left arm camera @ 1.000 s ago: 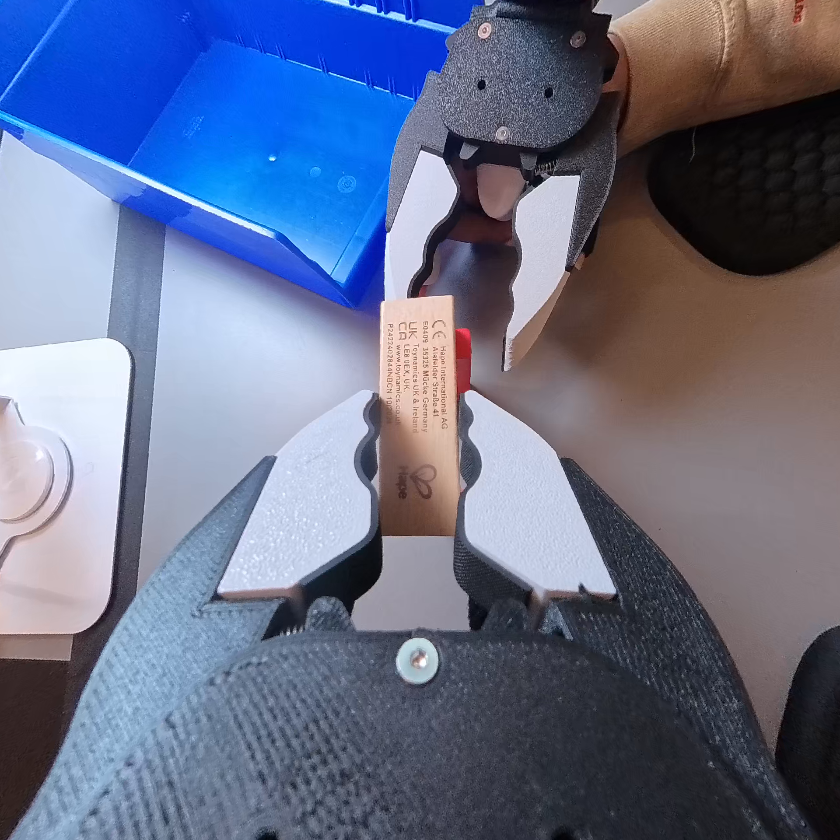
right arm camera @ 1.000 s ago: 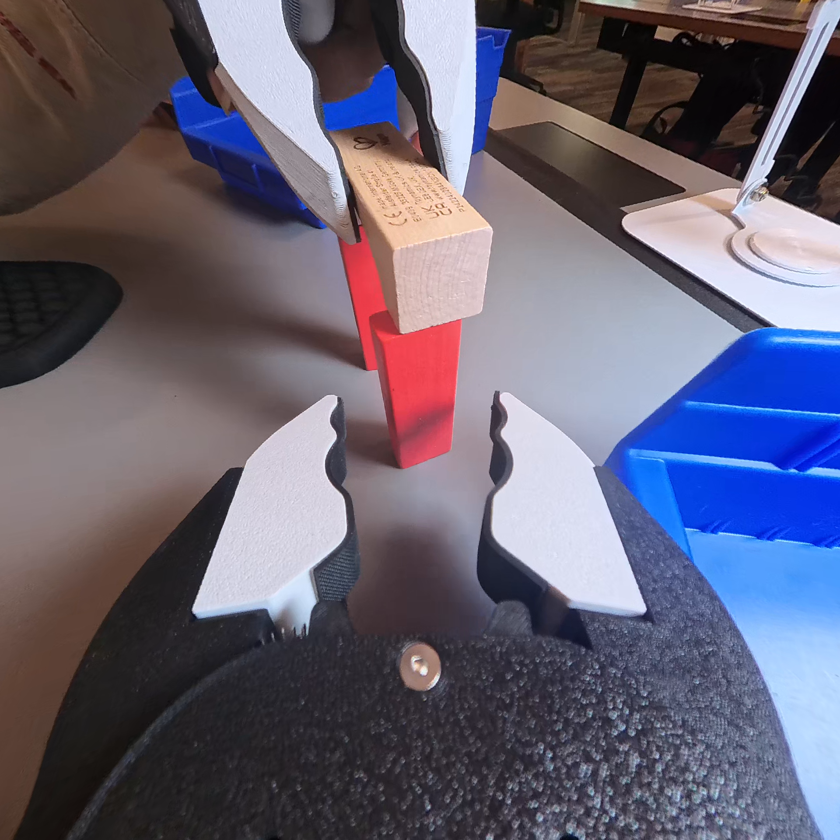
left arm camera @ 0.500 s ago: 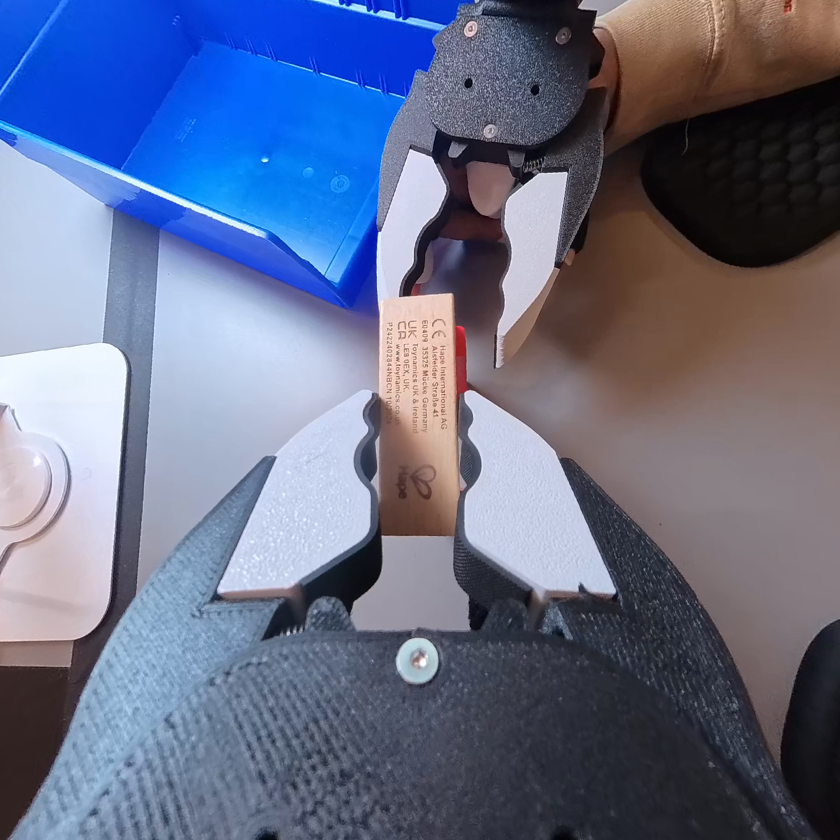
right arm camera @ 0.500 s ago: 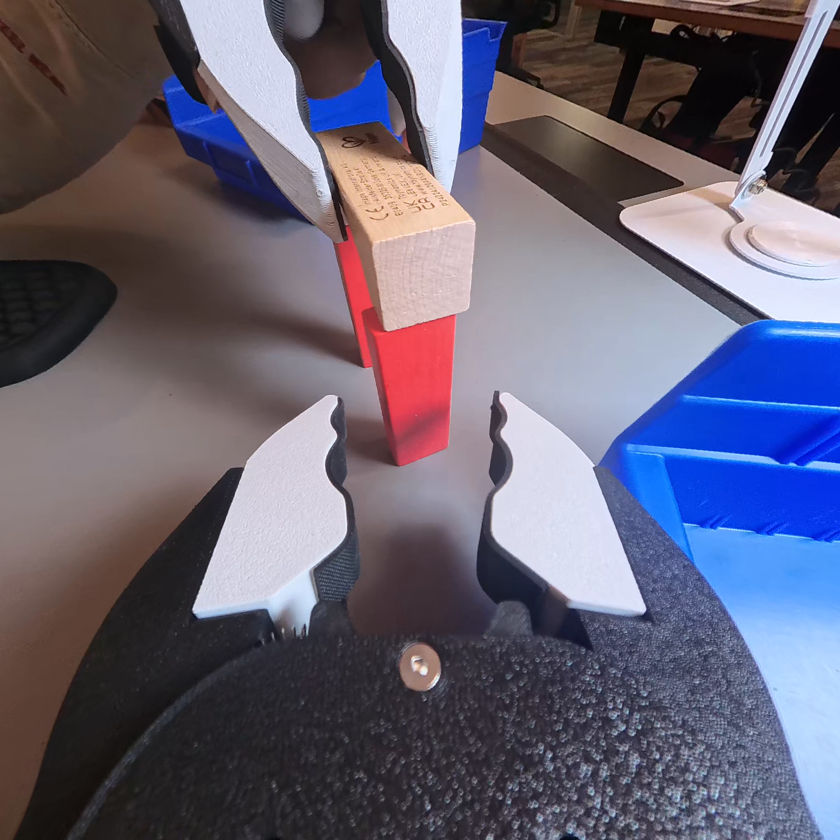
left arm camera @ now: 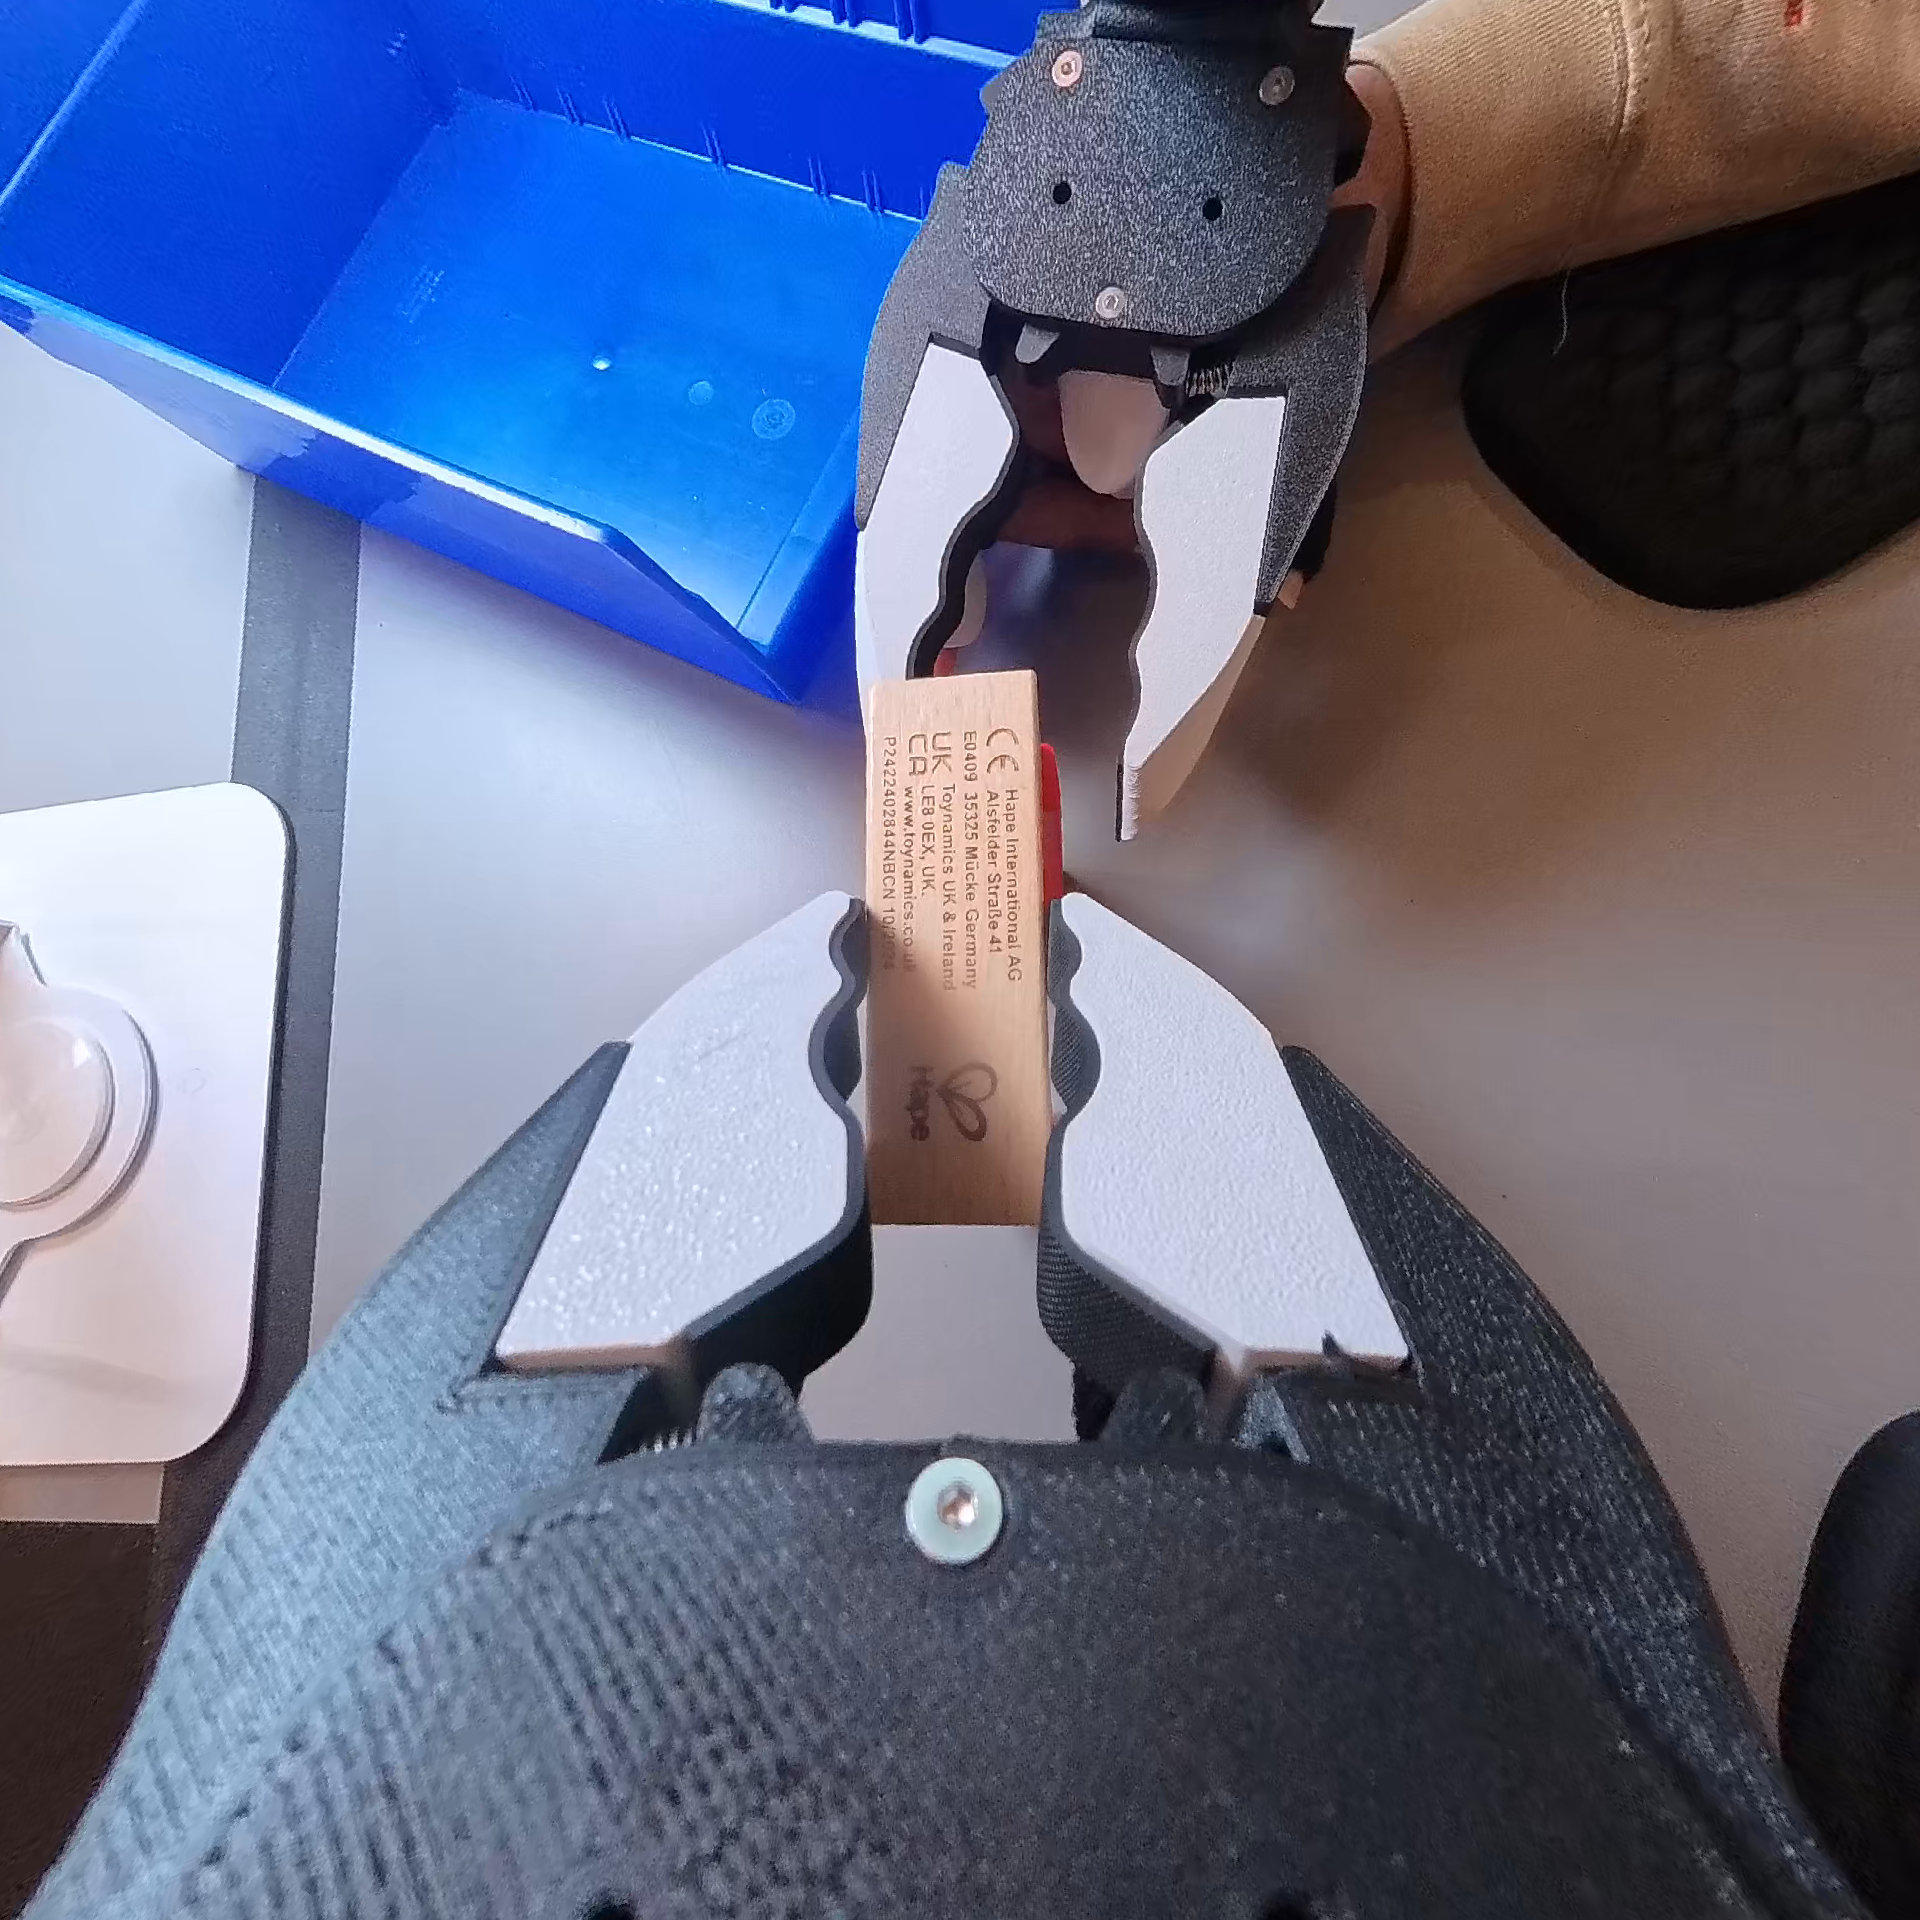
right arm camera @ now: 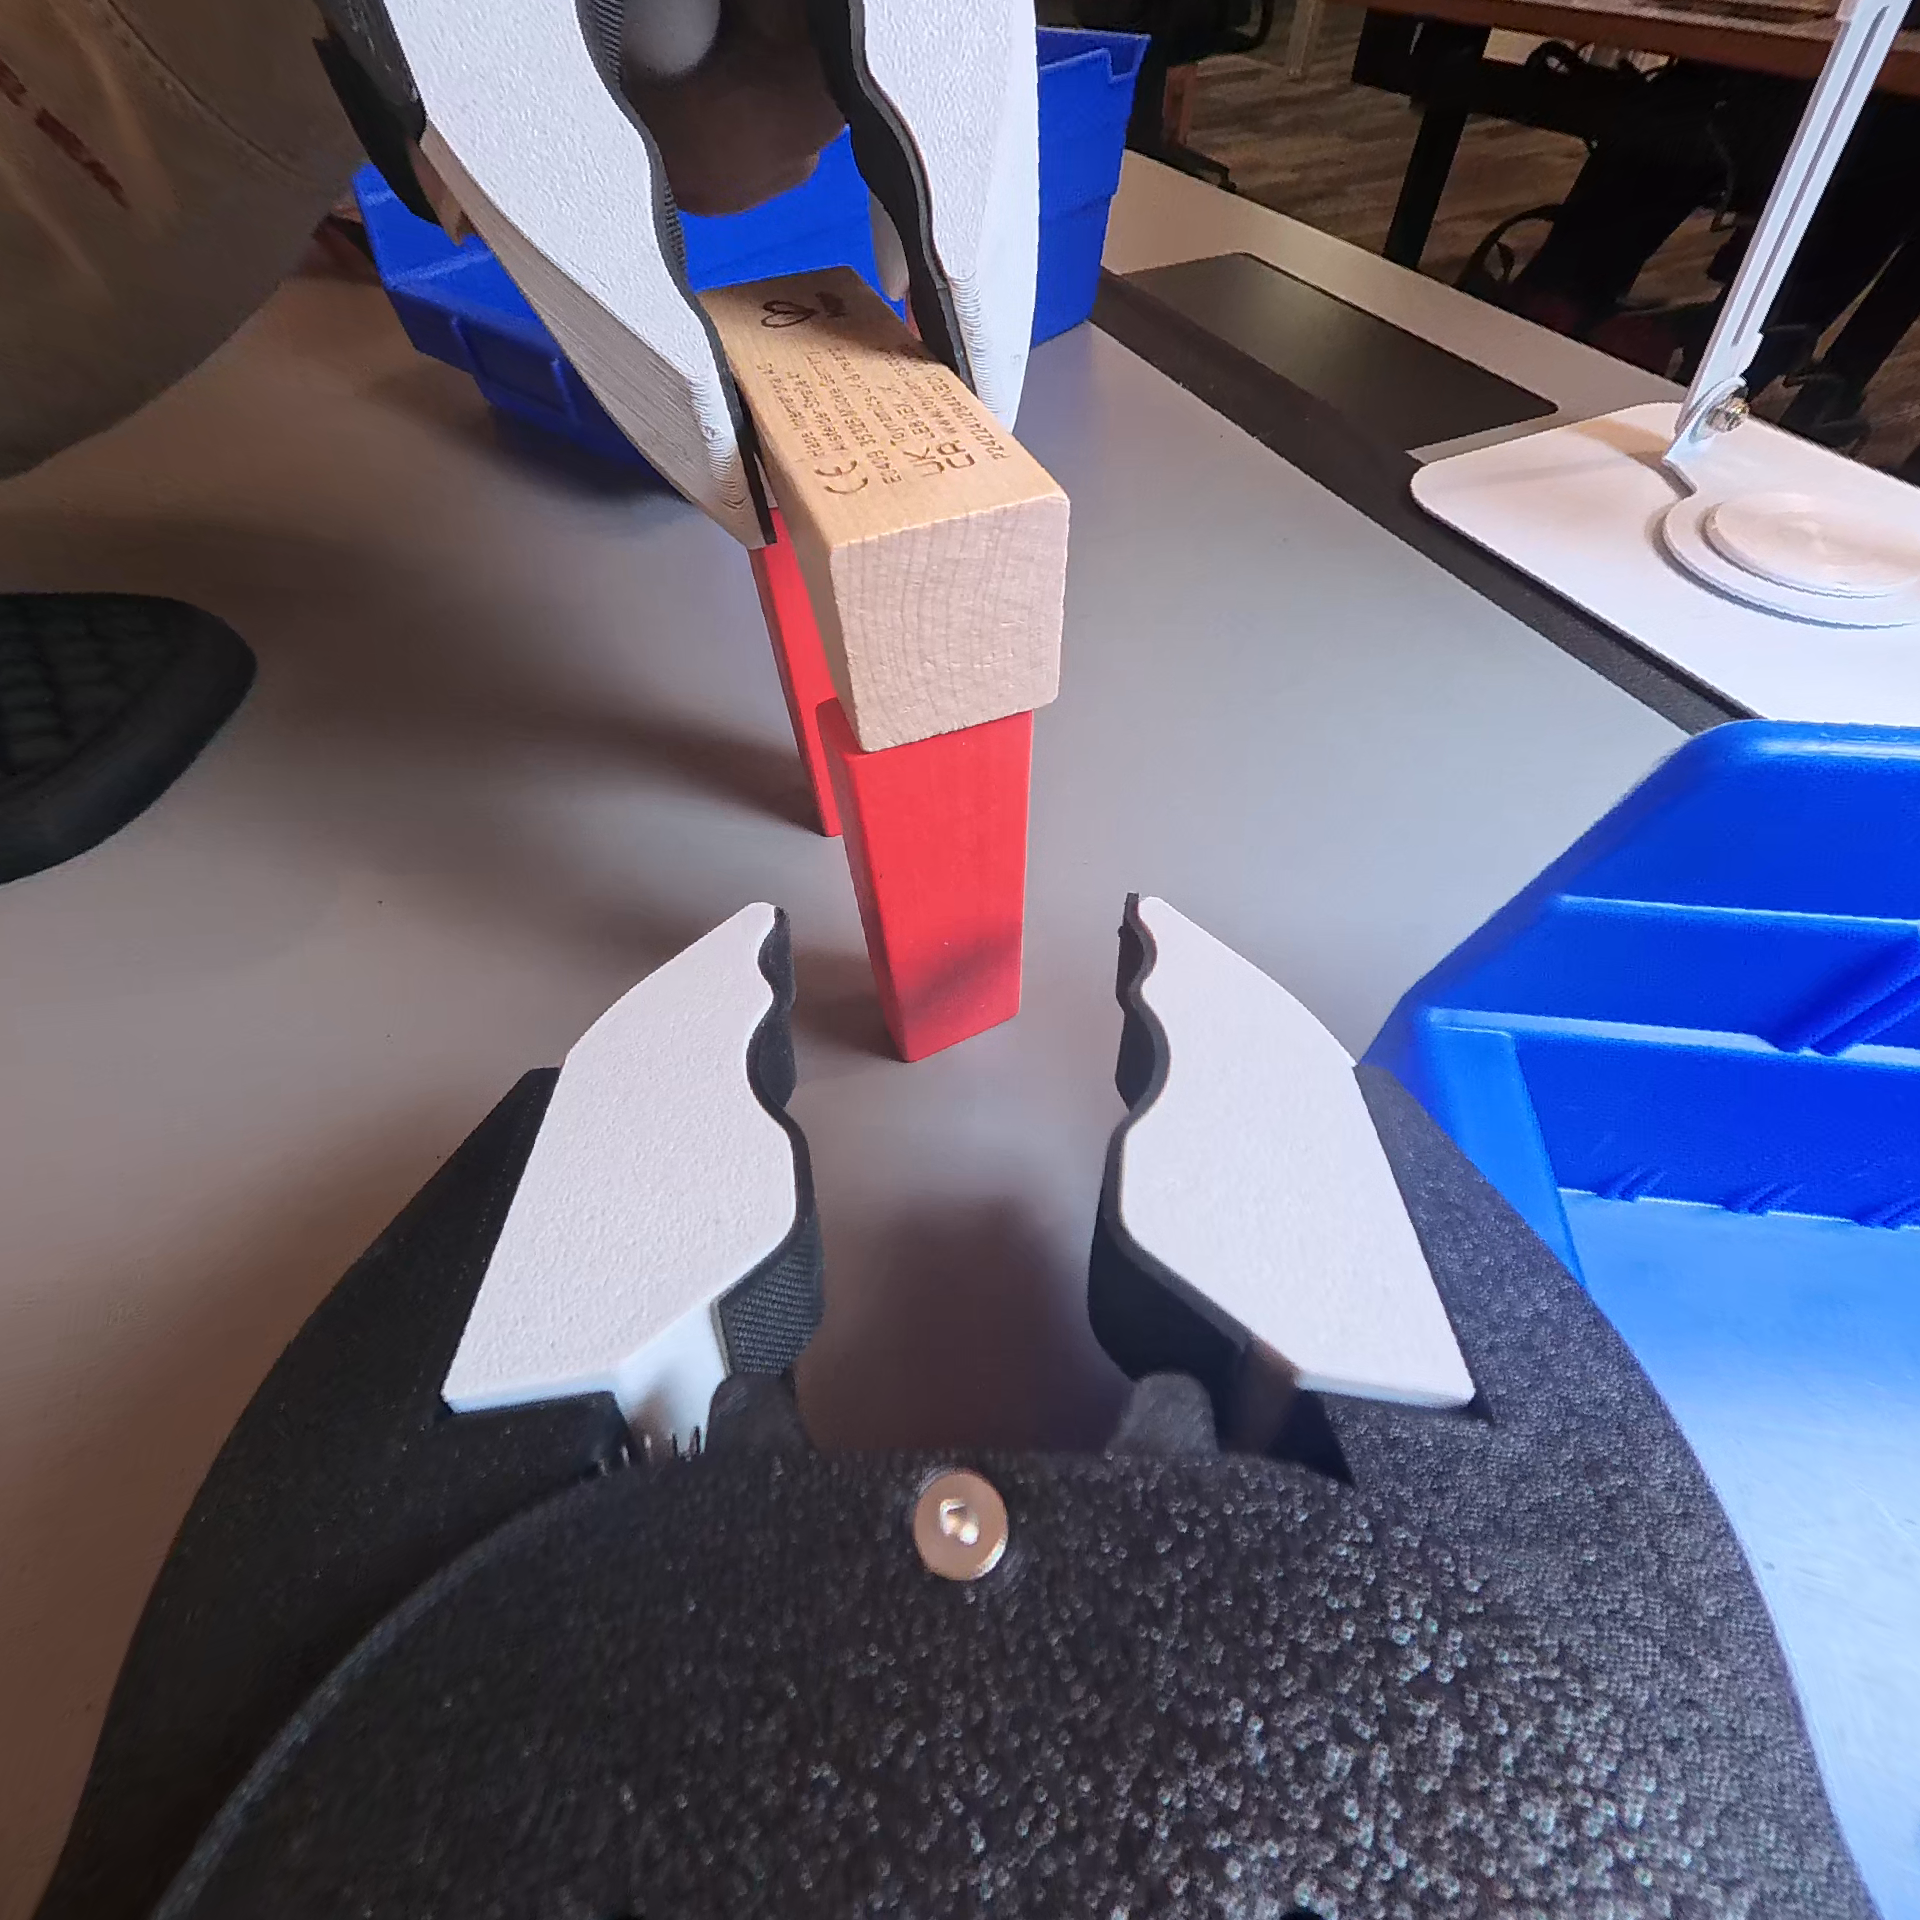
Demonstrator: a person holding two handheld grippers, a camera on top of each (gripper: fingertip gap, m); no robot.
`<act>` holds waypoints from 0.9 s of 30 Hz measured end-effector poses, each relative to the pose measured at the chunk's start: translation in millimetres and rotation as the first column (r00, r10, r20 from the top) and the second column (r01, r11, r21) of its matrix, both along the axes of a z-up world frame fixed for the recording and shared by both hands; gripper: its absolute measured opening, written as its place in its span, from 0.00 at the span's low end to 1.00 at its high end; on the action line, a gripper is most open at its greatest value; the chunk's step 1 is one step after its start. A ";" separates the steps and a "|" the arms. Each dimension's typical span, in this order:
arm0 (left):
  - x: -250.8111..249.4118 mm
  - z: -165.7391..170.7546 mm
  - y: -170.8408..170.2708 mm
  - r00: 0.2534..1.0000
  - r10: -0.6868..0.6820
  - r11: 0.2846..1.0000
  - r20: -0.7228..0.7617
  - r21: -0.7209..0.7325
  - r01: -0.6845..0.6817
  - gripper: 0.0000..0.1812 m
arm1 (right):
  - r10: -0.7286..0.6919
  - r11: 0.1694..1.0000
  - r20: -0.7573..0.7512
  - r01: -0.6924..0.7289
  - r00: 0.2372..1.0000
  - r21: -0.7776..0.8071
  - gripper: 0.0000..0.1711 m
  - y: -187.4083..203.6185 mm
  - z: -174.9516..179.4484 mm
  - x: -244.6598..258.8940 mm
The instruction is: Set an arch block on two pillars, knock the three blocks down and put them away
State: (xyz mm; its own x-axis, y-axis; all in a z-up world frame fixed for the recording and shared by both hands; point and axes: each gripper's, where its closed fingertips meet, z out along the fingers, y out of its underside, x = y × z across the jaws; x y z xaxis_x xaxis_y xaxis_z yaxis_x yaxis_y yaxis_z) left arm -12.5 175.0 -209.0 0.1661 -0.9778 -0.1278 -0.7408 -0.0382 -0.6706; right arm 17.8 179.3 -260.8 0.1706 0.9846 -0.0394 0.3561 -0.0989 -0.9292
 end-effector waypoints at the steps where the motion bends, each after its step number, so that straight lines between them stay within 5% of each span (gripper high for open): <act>1: -0.1 0.1 -0.1 1.000 0.000 1.000 -0.002 0.000 0.000 0.19 | 0.000 1.000 0.000 0.000 1.000 0.000 0.35 0.0 0.0 0.0; 12: 0.1 -0.9 -0.6 1.000 0.008 1.000 -0.007 0.000 -0.008 0.26 | 0.002 1.000 0.002 -0.002 1.000 0.000 0.35 -0.3 -0.6 -0.1; 17: -1.1 38.7 5.4 0.983 0.061 0.993 0.175 0.092 -0.078 0.29 | -0.004 1.000 -0.002 0.004 1.000 0.005 0.36 -0.6 0.1 1.7; 22: -40.4 106.1 -1.4 0.781 0.181 0.937 0.598 0.137 -0.323 0.22 | -0.033 0.999 -0.014 0.033 0.999 0.032 0.36 -4.1 8.1 8.5; 27: -90.6 79.8 -42.6 0.571 0.301 0.886 0.764 -0.002 -0.464 0.11 | -0.094 0.992 -0.007 0.094 0.996 0.082 0.37 -16.0 25.8 17.3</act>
